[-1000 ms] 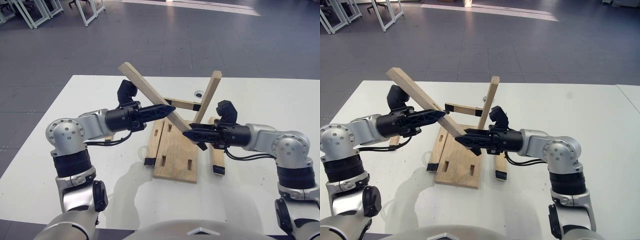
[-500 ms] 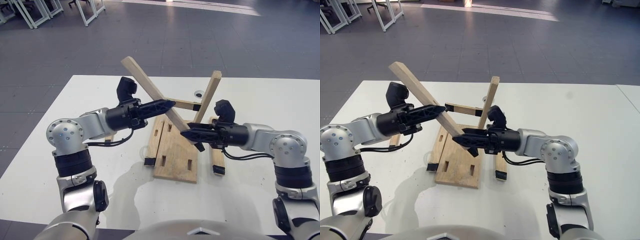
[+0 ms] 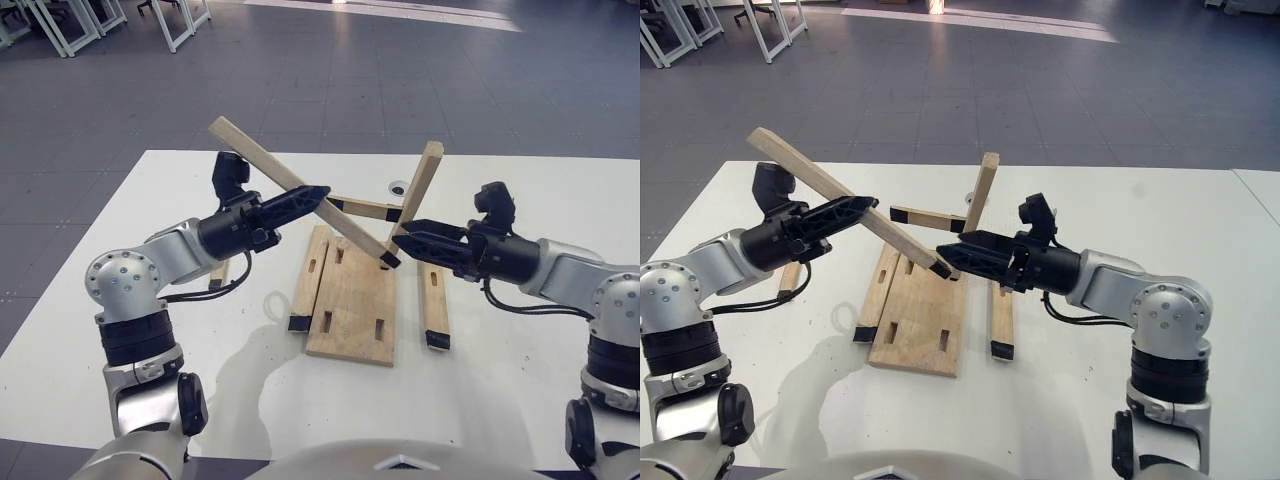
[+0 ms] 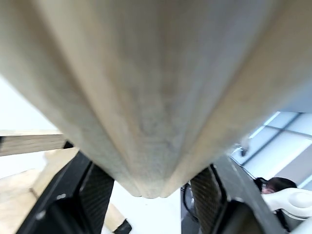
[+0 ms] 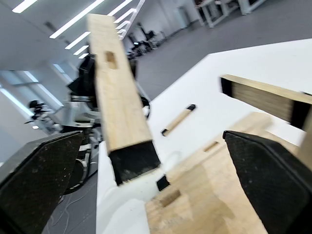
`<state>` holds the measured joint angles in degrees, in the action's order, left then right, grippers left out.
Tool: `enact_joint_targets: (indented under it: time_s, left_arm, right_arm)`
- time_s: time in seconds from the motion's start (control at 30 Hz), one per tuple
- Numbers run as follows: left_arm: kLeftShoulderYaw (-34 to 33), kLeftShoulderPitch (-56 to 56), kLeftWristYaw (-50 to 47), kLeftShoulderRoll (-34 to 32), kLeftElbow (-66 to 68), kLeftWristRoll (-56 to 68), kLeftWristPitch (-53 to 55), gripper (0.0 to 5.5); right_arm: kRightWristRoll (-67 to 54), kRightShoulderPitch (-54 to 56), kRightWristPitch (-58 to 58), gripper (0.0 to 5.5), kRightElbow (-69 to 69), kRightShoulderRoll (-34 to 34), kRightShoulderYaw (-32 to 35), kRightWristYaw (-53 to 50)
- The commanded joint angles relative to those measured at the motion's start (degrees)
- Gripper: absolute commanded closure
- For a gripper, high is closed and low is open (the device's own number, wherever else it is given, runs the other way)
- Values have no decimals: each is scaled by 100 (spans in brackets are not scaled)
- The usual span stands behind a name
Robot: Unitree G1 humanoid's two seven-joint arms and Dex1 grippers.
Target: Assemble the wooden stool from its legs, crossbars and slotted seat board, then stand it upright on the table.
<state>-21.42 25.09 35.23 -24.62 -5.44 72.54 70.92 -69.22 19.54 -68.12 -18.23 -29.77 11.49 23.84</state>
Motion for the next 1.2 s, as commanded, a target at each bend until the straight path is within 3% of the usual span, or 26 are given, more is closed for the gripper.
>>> enact_joint_targets:
  time_s: [0.03,0.2,0.37,0.8,1.2]
  left_arm:
    - [-290,-151,-150,-311,-174,-20,-231,343]
    - [-211,-340,-319,-363,-532,-14,-353,343]
    - [-5,-237,-524,-379,-694,-251,-578,343]
    - [202,-197,-739,-384,-826,-205,-804,343]
    - [434,-404,-453,-761,-929,-498,-859,343]
  right_arm:
    - [1531,-644,-4,24,-707,-109,-748,-1477]
    - [2850,-854,174,24,-1735,-606,-2208,-1631]
    - [3599,-766,328,24,-2146,-848,-3143,-1324]
    - [4500,-710,387,24,-2129,-942,-3965,-715]
    - [5391,-958,1543,24,-1658,-2323,-4162,745]
